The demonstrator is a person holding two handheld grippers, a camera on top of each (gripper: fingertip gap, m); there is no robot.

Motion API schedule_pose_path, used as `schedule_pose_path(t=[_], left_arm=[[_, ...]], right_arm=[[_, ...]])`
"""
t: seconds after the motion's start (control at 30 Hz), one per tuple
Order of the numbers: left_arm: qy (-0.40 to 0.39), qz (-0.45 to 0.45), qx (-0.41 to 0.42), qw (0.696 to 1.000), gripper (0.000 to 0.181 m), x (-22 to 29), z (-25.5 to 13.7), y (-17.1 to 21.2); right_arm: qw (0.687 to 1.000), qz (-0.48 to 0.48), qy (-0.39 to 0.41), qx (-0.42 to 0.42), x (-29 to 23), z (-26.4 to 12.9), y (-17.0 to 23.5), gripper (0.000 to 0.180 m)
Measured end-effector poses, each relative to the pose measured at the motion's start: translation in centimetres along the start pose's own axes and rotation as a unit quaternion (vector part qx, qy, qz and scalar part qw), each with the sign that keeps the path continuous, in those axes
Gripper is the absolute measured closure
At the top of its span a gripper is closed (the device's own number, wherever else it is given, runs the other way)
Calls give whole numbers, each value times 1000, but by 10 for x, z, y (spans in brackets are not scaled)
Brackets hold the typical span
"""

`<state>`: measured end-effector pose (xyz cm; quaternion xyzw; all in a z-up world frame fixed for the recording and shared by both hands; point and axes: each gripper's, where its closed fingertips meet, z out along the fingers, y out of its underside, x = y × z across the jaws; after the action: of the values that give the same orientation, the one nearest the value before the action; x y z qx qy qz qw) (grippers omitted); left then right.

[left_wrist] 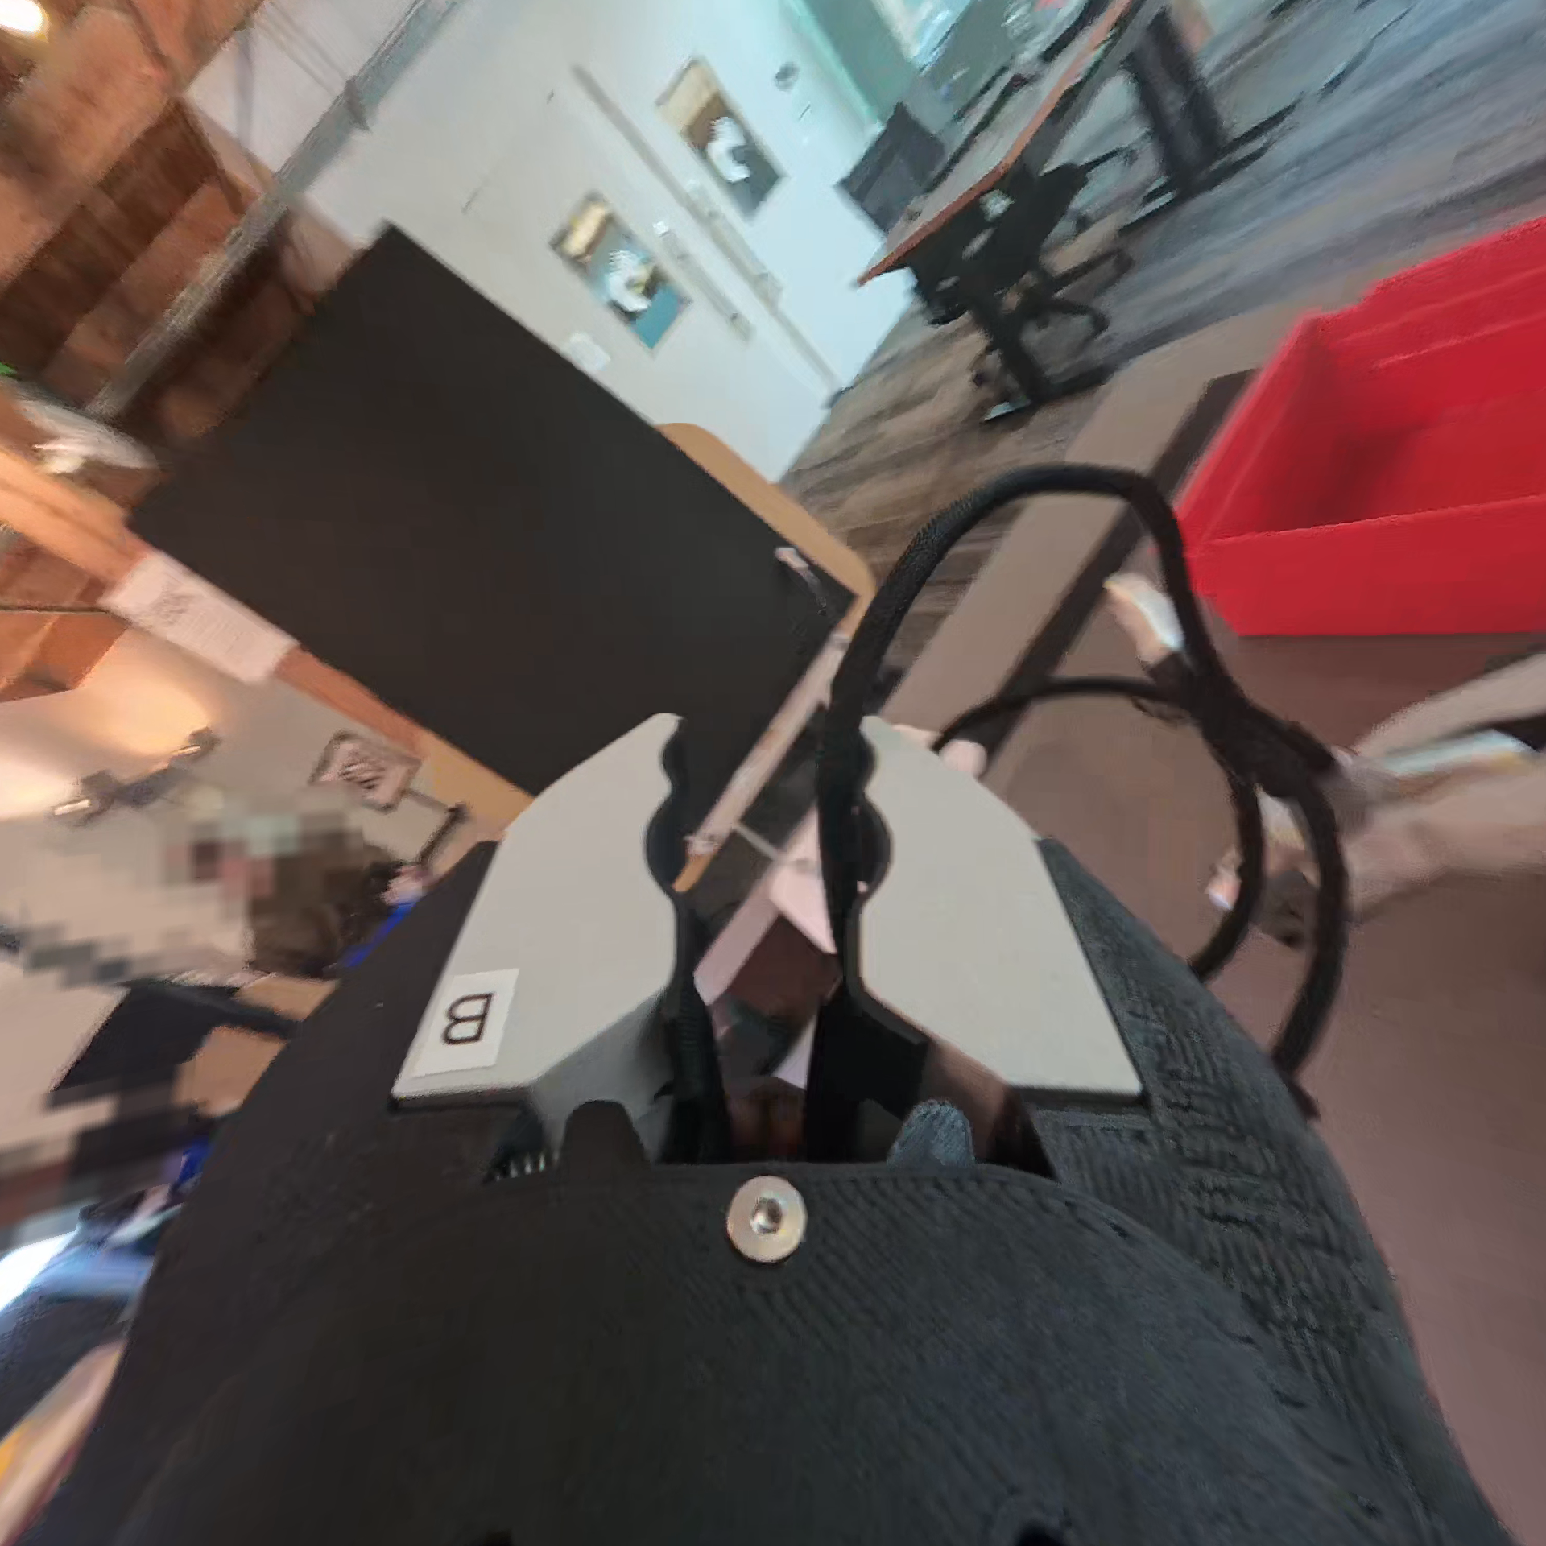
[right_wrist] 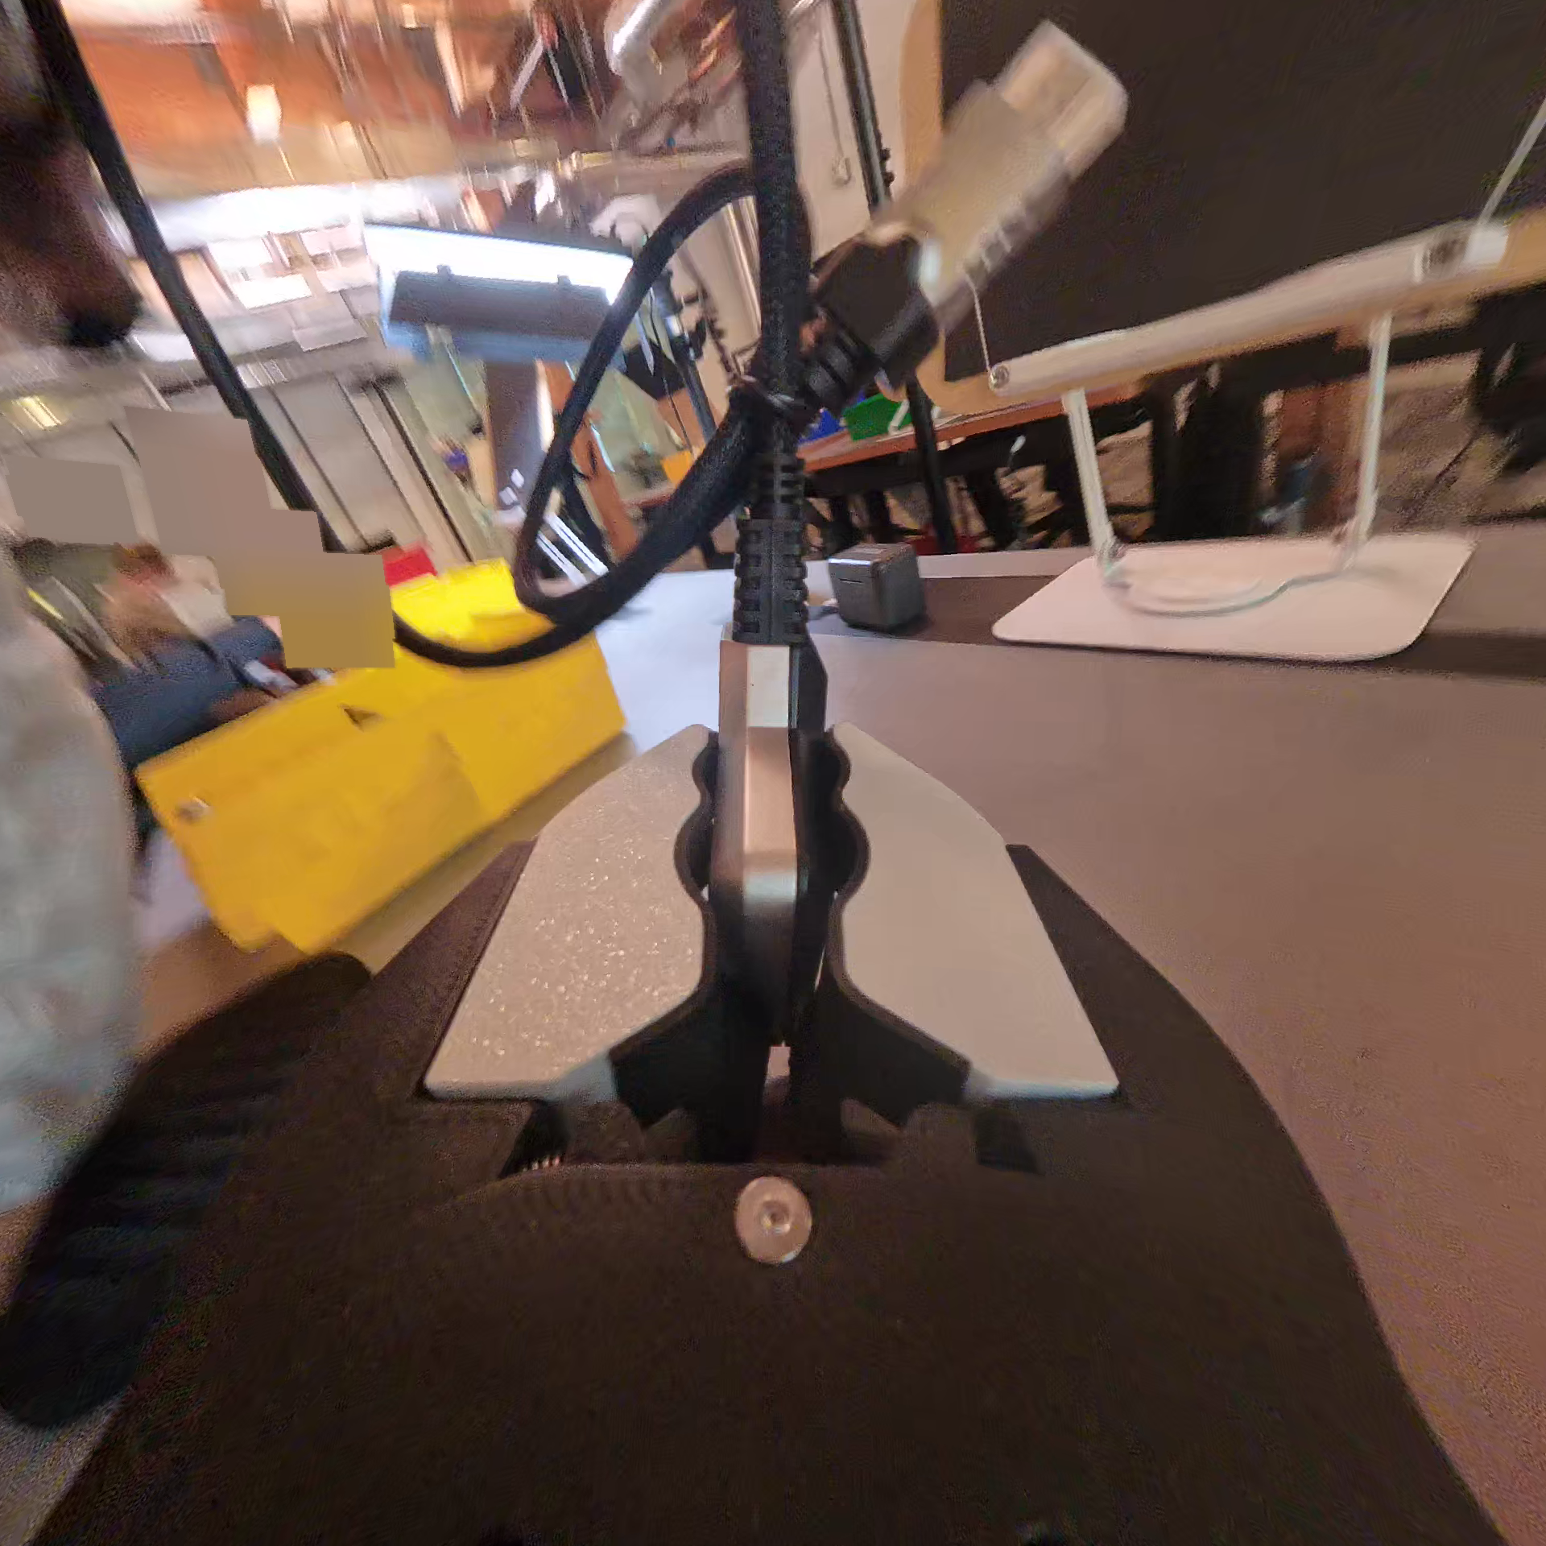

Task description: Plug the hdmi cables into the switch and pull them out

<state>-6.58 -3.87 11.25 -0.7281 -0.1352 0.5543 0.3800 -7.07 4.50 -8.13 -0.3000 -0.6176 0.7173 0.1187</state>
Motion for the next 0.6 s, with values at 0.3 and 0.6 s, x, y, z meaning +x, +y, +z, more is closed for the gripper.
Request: schedule_pose_path(t=[0.3,0.6], left_arm=[[42,-515,399,758,119,-29,-31,77],[314,-597,266,689,110,183,15,51]], right_arm=[[926,318,-169,114,6,-18,-31,158],[948,191,-249,61,-54,-15,-23,157]])
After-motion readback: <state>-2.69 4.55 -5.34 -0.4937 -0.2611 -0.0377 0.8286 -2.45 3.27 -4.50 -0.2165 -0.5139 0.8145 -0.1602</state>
